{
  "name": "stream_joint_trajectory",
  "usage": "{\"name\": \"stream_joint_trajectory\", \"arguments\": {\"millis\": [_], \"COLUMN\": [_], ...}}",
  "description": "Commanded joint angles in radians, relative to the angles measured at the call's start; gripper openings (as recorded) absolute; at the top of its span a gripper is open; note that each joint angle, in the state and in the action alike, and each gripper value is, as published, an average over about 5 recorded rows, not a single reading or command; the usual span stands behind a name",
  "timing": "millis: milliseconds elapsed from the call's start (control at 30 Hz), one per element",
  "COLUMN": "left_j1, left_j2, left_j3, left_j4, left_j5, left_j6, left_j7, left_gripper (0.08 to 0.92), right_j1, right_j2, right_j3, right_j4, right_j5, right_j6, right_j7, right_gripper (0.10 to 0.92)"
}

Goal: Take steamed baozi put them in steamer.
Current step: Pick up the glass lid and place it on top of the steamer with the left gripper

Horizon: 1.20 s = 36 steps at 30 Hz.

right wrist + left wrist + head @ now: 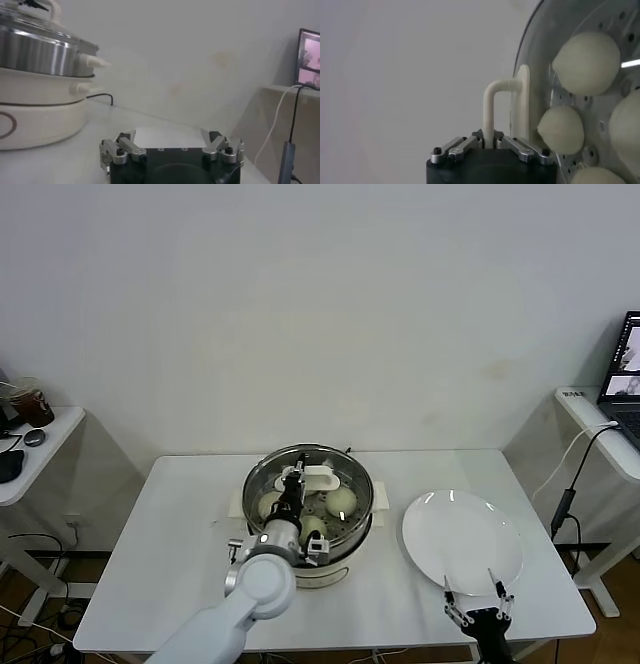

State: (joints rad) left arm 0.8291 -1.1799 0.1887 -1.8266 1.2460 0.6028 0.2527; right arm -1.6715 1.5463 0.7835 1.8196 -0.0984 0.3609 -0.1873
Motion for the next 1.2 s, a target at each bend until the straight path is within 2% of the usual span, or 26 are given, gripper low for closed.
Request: {"name": "stream_joint_trajectory", "arguments": {"millis": [33, 533, 800, 1000, 1200], "left_j1": [-0.004, 0.011, 0.056, 0.195, 0.371], "left_j2": [-0.018, -0.016, -0.008, 0.009, 0.072], "left_j3": [0.0, -0.003, -0.041, -0.123, -0.229], "left_j4": [0.019, 0.01, -0.046, -0.178, -0.353], "left_j5": [0.002, -0.076, -0.158, -0.299, -0.569], "left_j6": [0.0, -0.005, -0.032, -0.103, -0.173], "left_j7": [0.001, -0.008, -0.079, -0.136, -0.214], "left_gripper": [0.177, 0.176, 0.185, 0.33, 0.512], "right_j1": [-0.002, -0.003, -0.004, -0.006, -0.008], "right_j2": [0.0, -0.003, -0.001, 0.001, 0.002], "right_j3": [0.0, -0.007, -0.009, -0.007, -0.009], "right_j4": [-0.001, -0.005, 0.0, 0.0, 0.003], "right_j5": [-0.002, -0.003, -0.005, -0.009, -0.013], "right_j6": [0.002, 0.003, 0.001, 0.002, 0.0], "right_j7": [0.0, -0.004, -0.004, -0.005, -0.006], "right_gripper": [0.823, 0.823, 0.823, 0.823, 0.823]}}
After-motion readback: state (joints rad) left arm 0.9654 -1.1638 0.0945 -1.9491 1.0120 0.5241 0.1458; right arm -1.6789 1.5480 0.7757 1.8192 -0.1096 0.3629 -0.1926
